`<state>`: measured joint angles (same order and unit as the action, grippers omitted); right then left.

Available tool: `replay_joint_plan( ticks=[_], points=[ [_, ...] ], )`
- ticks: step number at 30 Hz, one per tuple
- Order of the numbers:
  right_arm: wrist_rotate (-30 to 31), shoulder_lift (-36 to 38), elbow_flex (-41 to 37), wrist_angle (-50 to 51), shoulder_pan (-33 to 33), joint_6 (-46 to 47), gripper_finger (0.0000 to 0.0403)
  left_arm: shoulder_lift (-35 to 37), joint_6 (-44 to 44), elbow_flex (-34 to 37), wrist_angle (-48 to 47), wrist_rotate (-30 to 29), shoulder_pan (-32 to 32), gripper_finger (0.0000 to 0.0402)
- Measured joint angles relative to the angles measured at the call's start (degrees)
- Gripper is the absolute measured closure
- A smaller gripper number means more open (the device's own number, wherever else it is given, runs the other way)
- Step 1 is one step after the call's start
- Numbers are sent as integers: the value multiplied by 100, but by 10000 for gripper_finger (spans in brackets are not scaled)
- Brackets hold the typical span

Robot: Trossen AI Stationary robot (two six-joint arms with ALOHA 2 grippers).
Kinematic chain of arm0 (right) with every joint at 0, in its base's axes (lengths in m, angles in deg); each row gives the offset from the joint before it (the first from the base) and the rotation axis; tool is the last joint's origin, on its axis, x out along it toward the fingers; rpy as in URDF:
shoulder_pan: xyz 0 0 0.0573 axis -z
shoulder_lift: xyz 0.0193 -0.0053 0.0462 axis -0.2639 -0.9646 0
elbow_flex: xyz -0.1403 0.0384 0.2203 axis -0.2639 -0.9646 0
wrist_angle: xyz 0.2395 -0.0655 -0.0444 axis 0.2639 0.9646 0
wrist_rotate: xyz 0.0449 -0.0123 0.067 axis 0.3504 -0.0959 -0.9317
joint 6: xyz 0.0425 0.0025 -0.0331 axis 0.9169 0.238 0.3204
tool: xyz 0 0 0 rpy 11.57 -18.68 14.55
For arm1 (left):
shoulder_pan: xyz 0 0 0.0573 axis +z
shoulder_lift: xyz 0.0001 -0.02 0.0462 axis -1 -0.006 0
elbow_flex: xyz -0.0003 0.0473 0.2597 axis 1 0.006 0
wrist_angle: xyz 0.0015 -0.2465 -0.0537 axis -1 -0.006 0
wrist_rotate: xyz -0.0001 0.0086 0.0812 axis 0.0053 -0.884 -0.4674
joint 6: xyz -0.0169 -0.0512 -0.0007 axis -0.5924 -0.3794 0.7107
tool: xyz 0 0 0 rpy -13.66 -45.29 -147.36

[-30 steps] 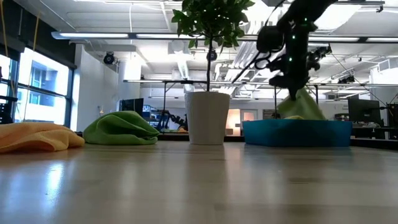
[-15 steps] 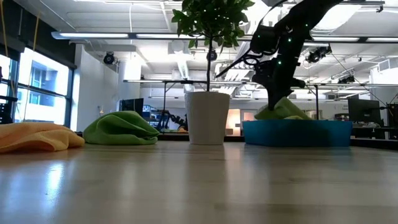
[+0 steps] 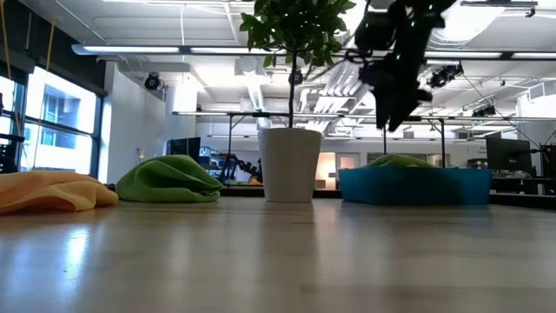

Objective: Sort microfiber towel by color & place in baskets
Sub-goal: Fold the green towel

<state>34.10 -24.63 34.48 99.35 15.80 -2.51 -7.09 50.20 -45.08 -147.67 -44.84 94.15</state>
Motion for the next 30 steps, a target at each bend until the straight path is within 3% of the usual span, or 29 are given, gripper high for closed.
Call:
replay_joint_plan(
  ticks=[6, 12, 17, 23, 30],
  points=[
    [-5, 712, 93, 531, -173, 294, 228, 14, -22, 366, -449, -129, 148, 273],
    [355, 1300, 96, 771, -916, 1036, 237, 50, 44, 1283, -504, -155, 624, 273],
    [1017, 1324, 96, 763, -1829, 1651, 238, 58, -130, 2363, -69, -351, 1229, 273],
    [1361, 1180, 96, 752, -2697, 2094, 238, 55, -452, 3634, 624, -456, 1889, 273],
    [1643, 1139, 96, 754, -3192, 2448, 238, 55, -305, 4507, 1262, -295, 2020, 273]
  ],
)
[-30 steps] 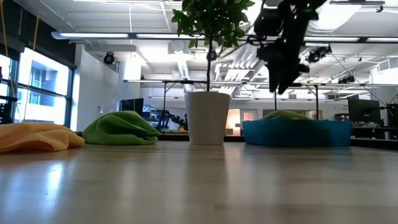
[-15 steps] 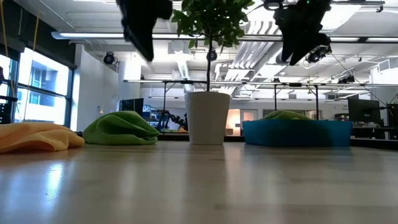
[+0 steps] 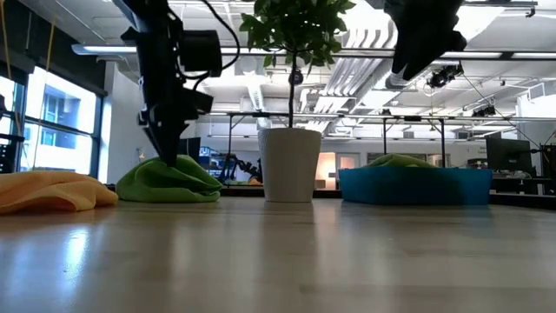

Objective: Sort microfiber towel by color & place in baskets
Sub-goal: Fold the green towel

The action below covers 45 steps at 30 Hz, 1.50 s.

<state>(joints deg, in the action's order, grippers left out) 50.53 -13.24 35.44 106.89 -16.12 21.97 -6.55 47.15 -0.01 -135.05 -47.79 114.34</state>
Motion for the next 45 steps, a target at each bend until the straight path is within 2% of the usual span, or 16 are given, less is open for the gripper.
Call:
replay_joint_plan(
  ticks=[11, 14, 19, 23, 29, 32, 36, 40, 43, 45],
  points=[
    [163, 0, 0, 1, -236, 273, 238, 4, -152, 344, 247, -192, 2, 279],
    [163, 0, 0, 2, -236, 274, 238, 4, -152, 439, 301, -158, 2, 306],
    [240, 0, 0, -21, -236, 276, 238, 2, -257, 562, 342, 100, -1, 385],
    [369, 0, 0, -333, -237, 171, 238, 15, -316, 562, 555, 711, -100, 390],
    [411, -79, 0, -1247, -465, -1086, 238, 230, -573, 560, 1170, 1792, -534, 398],
    [404, -271, 0, -1710, -634, -1807, 238, 417, -815, 555, 1597, 2036, -855, 398],
    [389, -733, 0, -2003, -747, -2576, 238, 698, -1279, 555, 2090, 2045, -1351, 400],
    [383, -1314, 0, -2368, -706, -2795, 238, 908, -1801, 554, 2592, 1922, -1852, 401],
    [357, -1706, 0, -2972, -701, -2975, 238, 957, -2140, 432, 2804, 1653, -2195, 401],
    [135, -1943, 0, -3564, -707, -3126, 238, 960, -2351, 304, 2795, 1377, -2422, 401]
  ],
)
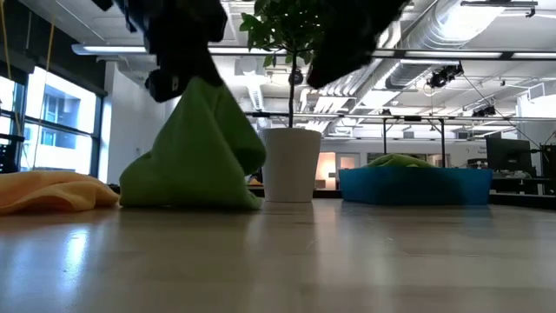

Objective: Sort microfiber towel by color & place in baskets
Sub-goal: Fold the green towel

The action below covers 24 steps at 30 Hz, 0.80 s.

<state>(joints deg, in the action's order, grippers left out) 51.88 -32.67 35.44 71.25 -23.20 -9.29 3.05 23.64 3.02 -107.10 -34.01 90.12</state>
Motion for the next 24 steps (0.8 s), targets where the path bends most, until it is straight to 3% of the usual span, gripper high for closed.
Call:
replay_joint_plan(
  ticks=[4, 9, 19, 24],
  points=[
    [-766, -414, 0, -1187, -87, -225, 238, -1, -155, -266, 2, -303, -355, 401],
    [-1198, -716, 0, -2057, -284, -268, 238, 0, -260, -556, -2, -709, -665, 401],
    [-780, -900, 0, -1974, -429, -266, 238, 0, 22, -1118, -10, -866, -1033, 401],
    [-494, -905, 0, -1361, -429, -223, 238, -1, 311, -1462, -10, -898, -1192, 401]
  ],
)
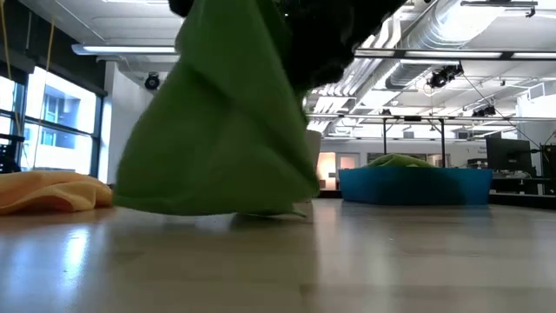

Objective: Sort microfiber towel by color & place in baskets
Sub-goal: Fold the green towel

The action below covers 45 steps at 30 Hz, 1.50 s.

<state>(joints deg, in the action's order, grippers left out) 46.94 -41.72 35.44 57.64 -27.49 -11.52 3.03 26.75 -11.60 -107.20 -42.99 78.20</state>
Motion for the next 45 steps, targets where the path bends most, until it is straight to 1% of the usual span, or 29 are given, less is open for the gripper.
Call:
replay_joint_plan(
  ticks=[2, 5, 11, 15, 17, 19, 22, 28, 29, 33, 36, 38, 41, 45],
  points=[
    [68, 0, 0, 201, 2, 47, 238, 1, 40, -107, -22, -2, -47, 401],
    [60, 0, 0, 442, -14, 132, 238, 1, 28, -262, -313, 0, -73, 401],
    [59, 0, 0, 1119, -69, 150, 238, 1, -308, -314, -915, -7, -71, 401],
    [59, 0, 0, 1323, -67, 208, 239, 1, -352, -314, -1008, 6, -107, 401],
    [72, 0, 0, 1323, -37, 311, 246, 1, -352, -314, -1010, 21, -110, 401],
    [99, 0, 0, 1341, -2, 435, 260, 1, -352, -314, -1053, 20, -110, 401],
    [192, 0, 0, 1458, 47, 631, 294, 1, -354, -315, -1205, 17, -107, 401],
    [291, 3, 0, 2144, 54, 1019, 389, 1, -555, -317, -1975, 27, -108, 401],
    [289, 16, 0, 2282, 35, 1026, 395, 1, -643, -317, -2140, 26, -108, 401],
    [391, 212, 0, 2626, -67, 1137, 389, 1, -834, -314, -2554, -70, -88, 401],
    [533, 488, 0, 2670, -136, 1143, 399, 1, -582, -317, -2604, -190, -3, 401],
    [640, 734, 0, 2667, -164, 1112, 400, 1, -248, -317, -2600, -319, 65, 401],
    [838, 1102, 0, 2720, -177, 1109, 401, 1, 598, -331, -2610, -515, 194, 401],
    [861, 1583, 0, 2705, -173, 798, 402, 1, 1868, -460, -2617, -928, 352, 401]
  ],
)
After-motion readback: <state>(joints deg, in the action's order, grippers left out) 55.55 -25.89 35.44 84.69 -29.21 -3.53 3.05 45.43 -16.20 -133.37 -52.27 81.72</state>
